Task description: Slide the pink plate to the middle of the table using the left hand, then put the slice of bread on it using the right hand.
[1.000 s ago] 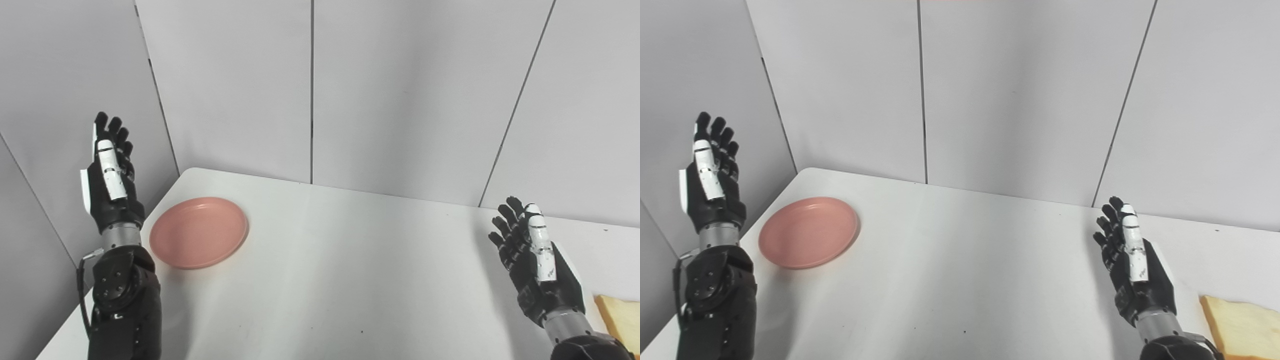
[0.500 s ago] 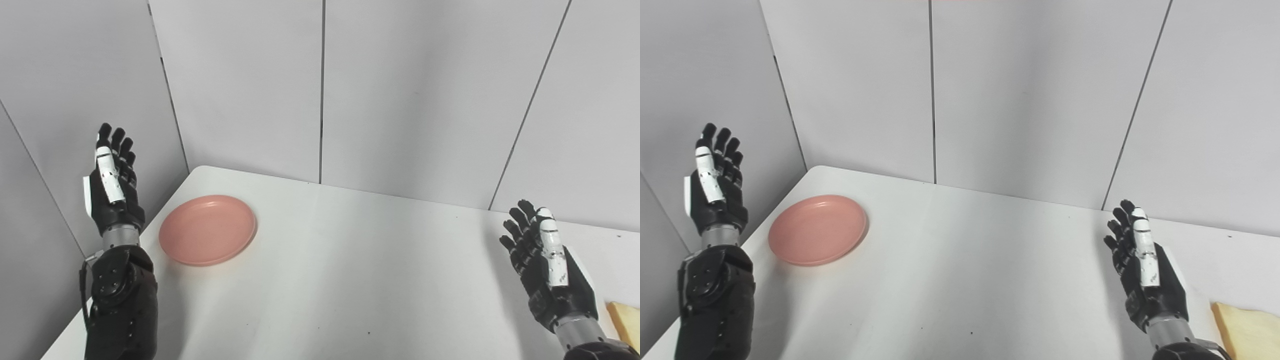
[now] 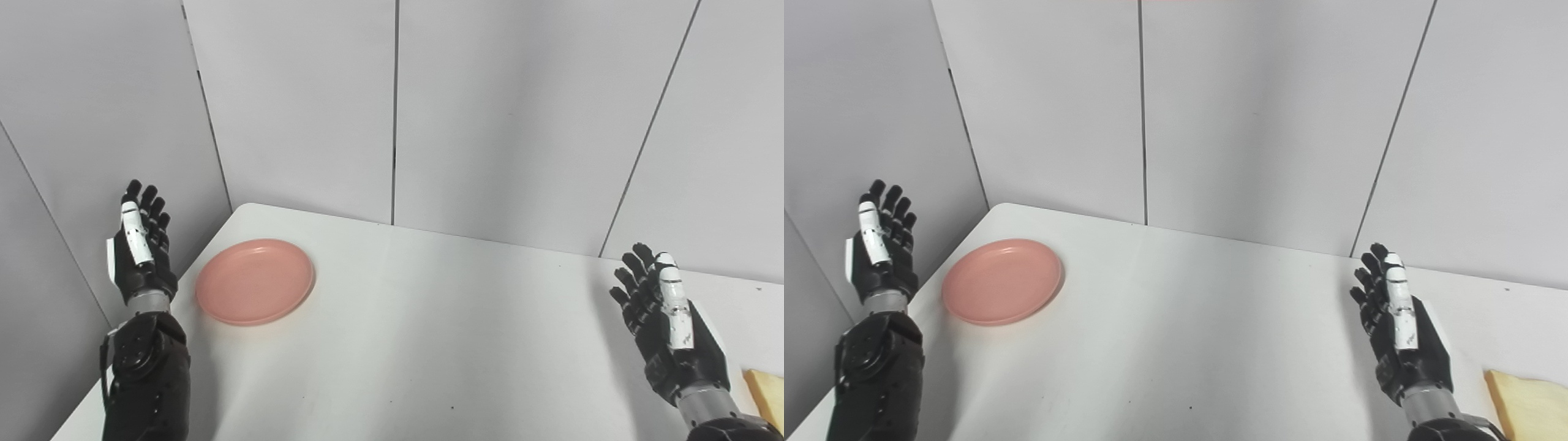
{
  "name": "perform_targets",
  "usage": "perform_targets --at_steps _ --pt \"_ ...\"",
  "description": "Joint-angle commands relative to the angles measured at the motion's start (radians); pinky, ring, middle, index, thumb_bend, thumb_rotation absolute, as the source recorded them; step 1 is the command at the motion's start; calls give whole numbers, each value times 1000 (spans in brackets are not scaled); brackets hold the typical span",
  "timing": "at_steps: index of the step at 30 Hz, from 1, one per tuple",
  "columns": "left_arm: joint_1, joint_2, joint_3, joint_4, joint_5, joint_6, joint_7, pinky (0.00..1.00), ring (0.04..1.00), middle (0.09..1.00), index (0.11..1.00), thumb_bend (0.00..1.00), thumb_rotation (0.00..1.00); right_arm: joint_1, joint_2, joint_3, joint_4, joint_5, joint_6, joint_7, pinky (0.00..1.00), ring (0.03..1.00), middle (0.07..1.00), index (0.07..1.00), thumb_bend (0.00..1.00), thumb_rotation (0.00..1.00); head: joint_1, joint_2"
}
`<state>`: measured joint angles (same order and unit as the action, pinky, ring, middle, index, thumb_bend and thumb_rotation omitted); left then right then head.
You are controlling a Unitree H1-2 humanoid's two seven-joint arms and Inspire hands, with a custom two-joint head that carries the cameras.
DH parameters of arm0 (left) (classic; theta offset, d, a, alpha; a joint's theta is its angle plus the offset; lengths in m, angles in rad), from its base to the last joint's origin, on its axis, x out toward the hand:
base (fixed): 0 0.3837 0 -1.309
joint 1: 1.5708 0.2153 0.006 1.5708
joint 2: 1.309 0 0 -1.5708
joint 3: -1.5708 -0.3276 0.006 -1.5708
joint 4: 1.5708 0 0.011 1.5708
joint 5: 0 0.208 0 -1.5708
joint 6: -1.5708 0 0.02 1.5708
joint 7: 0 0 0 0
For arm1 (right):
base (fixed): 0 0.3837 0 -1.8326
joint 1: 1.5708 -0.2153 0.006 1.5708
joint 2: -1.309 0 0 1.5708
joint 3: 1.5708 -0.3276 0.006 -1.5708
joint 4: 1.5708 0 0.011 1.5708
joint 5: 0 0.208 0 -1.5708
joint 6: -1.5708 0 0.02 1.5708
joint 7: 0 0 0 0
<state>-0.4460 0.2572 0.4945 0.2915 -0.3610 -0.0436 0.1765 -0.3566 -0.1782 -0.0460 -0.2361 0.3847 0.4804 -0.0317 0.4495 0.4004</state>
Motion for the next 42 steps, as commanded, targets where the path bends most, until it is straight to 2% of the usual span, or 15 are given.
perform_targets --at_steps 1,14,20,25,36,42 --pt "-40 33 -3 -8 -10 -33 -26 991 973 960 941 358 1000 -32 -15 -3 -41 11 -11 6 1000 1000 1000 1000 80 1000 0 3" --pt "-49 39 7 71 -70 -18 -49 998 993 980 969 345 1000 -31 -23 8 -50 17 -11 -3 1000 1000 1000 1000 74 1000 1 8" --pt "-65 53 11 162 -94 -34 -86 995 981 975 971 317 1000 -31 -24 9 -52 18 -11 -3 1000 1000 1000 1000 76 1000 0 10" --pt "-86 57 17 246 -96 -54 -87 959 932 936 933 308 1000 -32 -23 7 -51 14 -11 1 1000 1000 1000 1000 76 1000 0 10" --pt "-124 71 24 401 -98 -88 -97 952 941 938 920 307 1000 -33 -24 10 -53 23 -11 -15 1000 1000 1000 1000 87 1000 -5 12" --pt "-134 70 17 444 -101 -99 -112 968 944 947 939 312 1000 -34 -25 14 -55 23 -11 -18 1000 1000 1000 1000 87 1000 -8 12"
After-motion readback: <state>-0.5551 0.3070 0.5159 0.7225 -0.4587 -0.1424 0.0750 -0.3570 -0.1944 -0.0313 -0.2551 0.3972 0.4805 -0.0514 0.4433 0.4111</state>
